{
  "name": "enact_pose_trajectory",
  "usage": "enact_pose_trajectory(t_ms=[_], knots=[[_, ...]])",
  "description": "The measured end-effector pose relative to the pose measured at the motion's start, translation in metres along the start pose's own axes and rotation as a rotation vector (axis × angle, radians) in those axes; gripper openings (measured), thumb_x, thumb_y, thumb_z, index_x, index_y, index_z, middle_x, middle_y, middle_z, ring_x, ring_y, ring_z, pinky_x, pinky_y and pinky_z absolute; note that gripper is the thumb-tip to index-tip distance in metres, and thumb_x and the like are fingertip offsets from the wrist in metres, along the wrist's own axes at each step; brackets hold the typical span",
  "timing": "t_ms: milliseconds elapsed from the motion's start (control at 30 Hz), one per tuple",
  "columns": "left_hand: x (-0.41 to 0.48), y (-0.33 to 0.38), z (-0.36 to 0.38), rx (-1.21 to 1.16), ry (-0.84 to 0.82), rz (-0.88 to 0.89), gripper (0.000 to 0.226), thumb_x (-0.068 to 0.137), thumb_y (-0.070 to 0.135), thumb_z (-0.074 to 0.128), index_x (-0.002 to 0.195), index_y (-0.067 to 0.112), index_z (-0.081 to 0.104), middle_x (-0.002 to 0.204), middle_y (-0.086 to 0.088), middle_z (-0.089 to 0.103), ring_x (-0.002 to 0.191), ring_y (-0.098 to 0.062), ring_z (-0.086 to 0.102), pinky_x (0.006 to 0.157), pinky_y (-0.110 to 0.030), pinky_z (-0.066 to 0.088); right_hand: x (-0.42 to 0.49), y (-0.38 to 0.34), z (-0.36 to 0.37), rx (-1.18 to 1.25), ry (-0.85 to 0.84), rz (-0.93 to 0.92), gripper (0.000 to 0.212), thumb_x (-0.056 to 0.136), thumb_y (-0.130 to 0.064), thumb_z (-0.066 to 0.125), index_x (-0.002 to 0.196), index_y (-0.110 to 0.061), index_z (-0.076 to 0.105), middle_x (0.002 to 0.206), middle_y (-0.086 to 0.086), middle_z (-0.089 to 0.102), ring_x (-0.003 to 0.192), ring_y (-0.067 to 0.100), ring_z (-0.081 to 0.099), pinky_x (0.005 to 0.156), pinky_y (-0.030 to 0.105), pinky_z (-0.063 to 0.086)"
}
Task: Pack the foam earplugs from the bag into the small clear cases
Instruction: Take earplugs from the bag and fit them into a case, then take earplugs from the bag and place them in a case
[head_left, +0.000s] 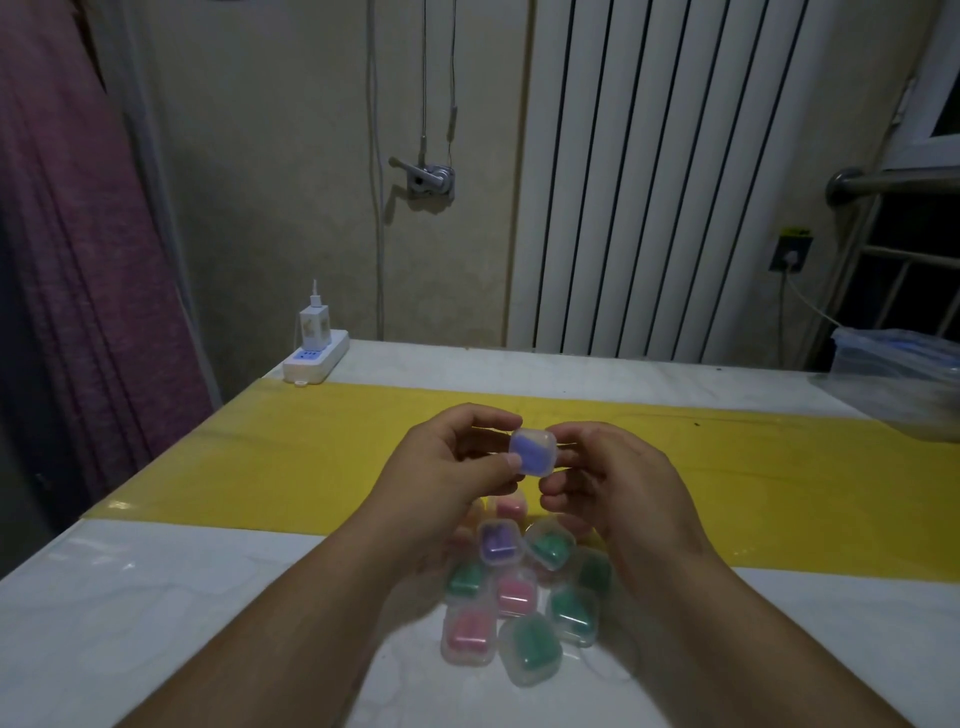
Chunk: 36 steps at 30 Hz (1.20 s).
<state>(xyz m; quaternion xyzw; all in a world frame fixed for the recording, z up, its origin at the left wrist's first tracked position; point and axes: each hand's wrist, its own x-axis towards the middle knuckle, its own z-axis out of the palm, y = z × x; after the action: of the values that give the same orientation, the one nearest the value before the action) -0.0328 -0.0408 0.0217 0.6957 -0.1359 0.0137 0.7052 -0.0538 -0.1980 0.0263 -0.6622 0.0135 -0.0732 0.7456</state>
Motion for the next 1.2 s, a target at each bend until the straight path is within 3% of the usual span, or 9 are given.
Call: enact_pose_trajectory(t_ms=[133, 300, 433, 500, 567, 700, 800, 1100, 1200], knots=[[0.001, -0.001, -0.001, 0.016, 0.001, 0.027, 0.031, 0.083, -0.003, 0.070, 0.104, 0.019, 0.070, 0.093, -0.009, 0.073, 0.075, -0.023, 0.068, 0.071, -0.034, 0.060, 0.001, 0.002, -0.003, -0.083, -0.032, -0.017, 0.031, 0.095, -0.038, 0.056, 0.091, -0.012, 0.073, 0.074, 0.005, 0.070, 0.066, 0.017, 0.064, 0.054, 0.025, 0.049], [0.002, -0.002, -0.001, 0.091, 0.008, 0.051, 0.032, 0.082, 0.002, 0.073, 0.106, 0.024, 0.070, 0.096, 0.001, 0.074, 0.086, -0.021, 0.071, 0.078, -0.035, 0.060, 0.002, 0.004, -0.004, -0.190, -0.001, -0.097, 0.009, 0.084, -0.021, 0.075, 0.090, -0.015, 0.074, 0.066, -0.005, 0.066, 0.061, 0.014, 0.057, 0.050, 0.023, 0.045], [0.004, -0.003, -0.004, 0.201, 0.152, 0.134, 0.023, 0.084, 0.006, 0.071, 0.094, 0.026, 0.072, 0.084, 0.013, 0.071, 0.067, -0.006, 0.060, 0.061, -0.026, 0.054, 0.010, -0.008, -0.022, -0.321, 0.124, -0.203, 0.005, 0.085, -0.017, 0.073, 0.085, -0.012, 0.073, 0.067, 0.007, 0.065, 0.056, 0.014, 0.053, 0.054, 0.031, 0.048], [0.005, -0.005, -0.007, 0.298, 0.219, 0.172, 0.023, 0.084, 0.006, 0.069, 0.089, 0.029, 0.071, 0.079, 0.016, 0.068, 0.060, -0.003, 0.052, 0.055, -0.019, 0.047, 0.014, -0.012, -0.032, -0.317, 0.147, -0.190, 0.007, 0.084, -0.018, 0.074, 0.080, -0.012, 0.072, 0.065, 0.001, 0.066, 0.057, 0.014, 0.053, 0.056, 0.031, 0.044], [0.006, -0.006, -0.008, 0.414, 0.256, 0.194, 0.027, 0.083, 0.008, 0.067, 0.086, 0.034, 0.069, 0.081, 0.018, 0.066, 0.065, -0.001, 0.052, 0.060, -0.020, 0.045, 0.016, -0.013, -0.037, -0.402, 0.116, -0.120, 0.008, 0.084, -0.019, 0.073, 0.079, -0.013, 0.073, 0.065, -0.007, 0.068, 0.061, 0.011, 0.055, 0.058, 0.026, 0.040], [0.008, -0.009, -0.012, 0.688, 0.301, 0.231, 0.040, 0.078, 0.003, 0.064, 0.094, 0.040, 0.063, 0.098, 0.021, 0.057, 0.102, -0.009, 0.048, 0.081, -0.025, 0.036, 0.017, -0.007, -0.039, -0.572, 0.012, 0.004, 0.008, 0.081, -0.022, 0.076, 0.084, -0.014, 0.076, 0.075, -0.004, 0.076, 0.072, 0.009, 0.067, 0.059, 0.020, 0.044], [0.009, -0.010, -0.015, 0.808, 0.304, 0.170, 0.045, 0.074, 0.006, 0.064, 0.107, 0.037, 0.063, 0.110, 0.017, 0.053, 0.116, -0.012, 0.041, 0.088, -0.023, 0.030, 0.020, -0.004, -0.041, -0.733, 0.119, 0.009, 0.018, 0.073, -0.031, 0.082, 0.081, -0.019, 0.072, 0.078, 0.001, 0.071, 0.066, 0.016, 0.058, 0.058, 0.028, 0.041], [0.014, -0.019, -0.021, 0.987, 0.351, 0.000, 0.052, 0.078, 0.042, 0.072, 0.127, 0.034, 0.059, 0.132, 0.007, 0.054, 0.126, -0.019, 0.041, 0.104, -0.036, 0.036, 0.021, 0.000, -0.043, -0.824, 0.135, 0.005, 0.024, 0.073, -0.034, 0.081, 0.068, -0.014, 0.069, 0.069, -0.001, 0.070, 0.061, 0.015, 0.053, 0.057, 0.029, 0.039], [0.014, -0.020, -0.022, 1.045, 0.351, -0.045, 0.056, 0.079, 0.049, 0.069, 0.130, 0.032, 0.057, 0.134, 0.006, 0.054, 0.127, -0.021, 0.041, 0.104, -0.036, 0.037, 0.023, 0.009, -0.039, -0.852, 0.081, 0.028, 0.024, 0.075, -0.038, 0.078, 0.066, -0.018, 0.069, 0.070, -0.004, 0.070, 0.068, 0.016, 0.061, 0.065, 0.030, 0.048]])
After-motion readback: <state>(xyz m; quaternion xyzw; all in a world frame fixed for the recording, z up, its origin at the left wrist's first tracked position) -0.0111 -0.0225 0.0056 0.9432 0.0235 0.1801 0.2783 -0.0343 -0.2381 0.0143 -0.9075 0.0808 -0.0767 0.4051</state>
